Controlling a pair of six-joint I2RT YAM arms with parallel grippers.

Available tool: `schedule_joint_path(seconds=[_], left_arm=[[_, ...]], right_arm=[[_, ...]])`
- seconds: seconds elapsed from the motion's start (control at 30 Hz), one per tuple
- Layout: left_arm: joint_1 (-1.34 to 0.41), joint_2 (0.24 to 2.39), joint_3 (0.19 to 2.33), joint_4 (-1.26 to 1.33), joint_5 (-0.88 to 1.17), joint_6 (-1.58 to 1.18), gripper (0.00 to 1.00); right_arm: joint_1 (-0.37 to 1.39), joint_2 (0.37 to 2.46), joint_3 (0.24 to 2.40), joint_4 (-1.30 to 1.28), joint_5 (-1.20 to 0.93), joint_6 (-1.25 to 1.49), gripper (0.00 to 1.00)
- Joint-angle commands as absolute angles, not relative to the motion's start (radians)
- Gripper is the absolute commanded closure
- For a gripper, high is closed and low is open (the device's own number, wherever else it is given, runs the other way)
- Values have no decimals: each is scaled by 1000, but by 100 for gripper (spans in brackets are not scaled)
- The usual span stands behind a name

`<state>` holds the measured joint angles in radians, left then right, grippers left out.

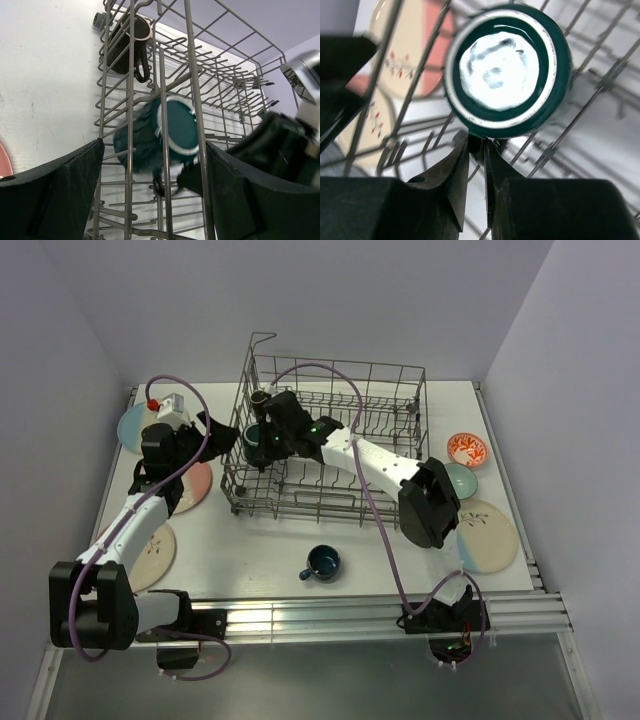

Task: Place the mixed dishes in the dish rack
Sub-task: Place the cup upside down on the dish rack

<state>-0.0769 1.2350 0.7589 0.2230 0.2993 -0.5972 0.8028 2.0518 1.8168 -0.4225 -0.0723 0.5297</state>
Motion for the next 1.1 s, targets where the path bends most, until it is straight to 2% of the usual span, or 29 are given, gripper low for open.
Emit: schedule_joint_path(seconds=[0.0, 0.53, 1.07], left_arm=[[-80, 1296, 703, 84, 249, -537, 16], [-72, 1264, 678, 77, 247, -534, 16], [-64, 1250, 689, 58, 255, -541, 16]], right_arm=[[842, 1942, 1801, -425, -112, 522, 100], [845, 1970, 1738, -354, -136, 561, 100], [752, 2003, 1721, -157, -376, 637, 100]])
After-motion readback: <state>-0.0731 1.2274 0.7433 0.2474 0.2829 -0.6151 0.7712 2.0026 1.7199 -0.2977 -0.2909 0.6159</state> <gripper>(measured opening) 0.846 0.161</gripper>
